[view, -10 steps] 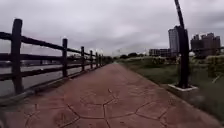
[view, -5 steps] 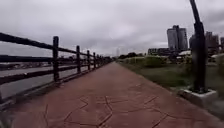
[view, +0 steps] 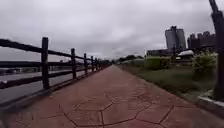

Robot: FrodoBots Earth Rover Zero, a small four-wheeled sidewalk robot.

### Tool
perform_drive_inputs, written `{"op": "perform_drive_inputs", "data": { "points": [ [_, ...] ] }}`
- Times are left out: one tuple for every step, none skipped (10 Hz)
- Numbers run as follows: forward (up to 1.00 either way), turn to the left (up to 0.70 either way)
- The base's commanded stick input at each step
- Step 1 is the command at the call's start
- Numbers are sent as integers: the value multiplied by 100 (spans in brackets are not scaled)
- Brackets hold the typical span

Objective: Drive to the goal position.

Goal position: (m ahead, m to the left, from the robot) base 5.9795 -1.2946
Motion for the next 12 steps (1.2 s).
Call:
{"op": "perform_drive_inputs", "data": {
  "points": [
    [100, 0],
    [100, 0],
    [100, 0],
    [100, 0],
    [100, 0],
    [100, 0],
    [100, 0],
    [100, 0],
    [100, 0],
    [100, 0],
    [100, 0],
    [100, 0]
  ]
}}
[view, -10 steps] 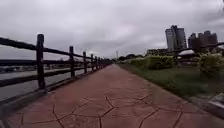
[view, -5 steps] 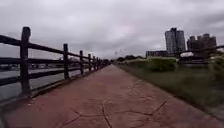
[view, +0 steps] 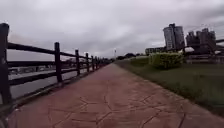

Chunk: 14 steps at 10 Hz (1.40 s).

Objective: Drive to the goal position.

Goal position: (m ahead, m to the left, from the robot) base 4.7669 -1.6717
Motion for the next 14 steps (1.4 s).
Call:
{"op": "perform_drive_inputs", "data": {
  "points": [
    [100, 0],
    [100, 0],
    [100, 0],
    [100, 0],
    [100, 0],
    [100, 0],
    [100, 0],
    [100, 0],
    [100, 0],
    [100, 0],
    [100, 0],
    [100, 0],
    [100, 0],
    [100, 0]
  ]
}}
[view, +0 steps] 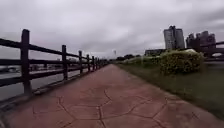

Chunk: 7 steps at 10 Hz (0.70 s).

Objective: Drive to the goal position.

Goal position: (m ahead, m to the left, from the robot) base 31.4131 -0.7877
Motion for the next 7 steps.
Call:
{"op": "perform_drive_inputs", "data": {
  "points": [
    [100, 0],
    [100, 0],
    [100, 0],
    [100, 0],
    [100, 0],
    [100, 0],
    [100, 0]
  ]
}}
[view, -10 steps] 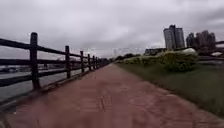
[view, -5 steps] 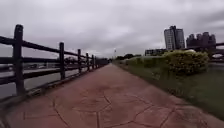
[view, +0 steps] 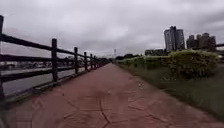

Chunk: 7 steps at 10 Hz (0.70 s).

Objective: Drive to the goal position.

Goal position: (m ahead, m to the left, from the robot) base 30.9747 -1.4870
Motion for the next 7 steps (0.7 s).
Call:
{"op": "perform_drive_inputs", "data": {
  "points": [
    [100, 0],
    [100, 0],
    [100, 0],
    [100, 0],
    [100, 0],
    [100, 0],
    [100, 0]
  ]
}}
